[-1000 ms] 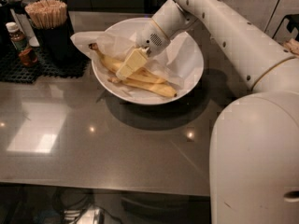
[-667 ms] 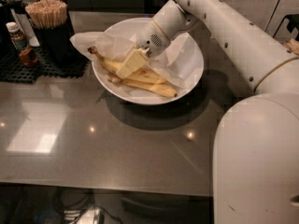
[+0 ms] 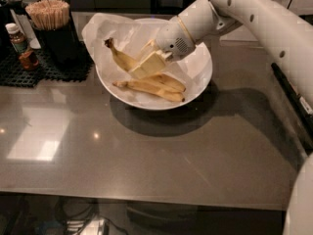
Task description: Pick banana from white bowl
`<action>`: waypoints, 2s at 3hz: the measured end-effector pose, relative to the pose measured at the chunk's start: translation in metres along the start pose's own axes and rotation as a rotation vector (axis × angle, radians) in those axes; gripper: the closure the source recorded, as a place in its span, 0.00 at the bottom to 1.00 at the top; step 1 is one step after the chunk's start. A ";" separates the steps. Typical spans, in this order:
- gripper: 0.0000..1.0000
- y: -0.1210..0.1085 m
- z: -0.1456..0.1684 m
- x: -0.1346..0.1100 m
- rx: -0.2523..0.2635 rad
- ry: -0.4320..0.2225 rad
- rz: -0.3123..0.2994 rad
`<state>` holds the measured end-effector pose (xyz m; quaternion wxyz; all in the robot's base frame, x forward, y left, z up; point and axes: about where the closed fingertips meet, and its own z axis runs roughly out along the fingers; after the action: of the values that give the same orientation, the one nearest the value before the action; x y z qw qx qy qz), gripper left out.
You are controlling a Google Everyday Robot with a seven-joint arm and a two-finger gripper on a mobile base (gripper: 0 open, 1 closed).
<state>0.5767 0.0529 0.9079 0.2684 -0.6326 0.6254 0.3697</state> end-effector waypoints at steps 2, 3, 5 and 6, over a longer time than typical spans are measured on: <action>1.00 0.044 -0.029 -0.013 -0.027 -0.092 -0.149; 0.81 0.043 -0.028 -0.012 -0.024 -0.088 -0.146; 0.35 -0.009 -0.004 0.054 0.110 0.104 0.058; 0.12 -0.012 -0.004 0.059 0.121 0.121 0.079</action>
Offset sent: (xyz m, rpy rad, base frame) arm -0.0323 -0.0148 0.0276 0.0893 -0.0702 0.0745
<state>0.5860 0.0155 0.8612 0.2531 -0.6112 0.6861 0.3029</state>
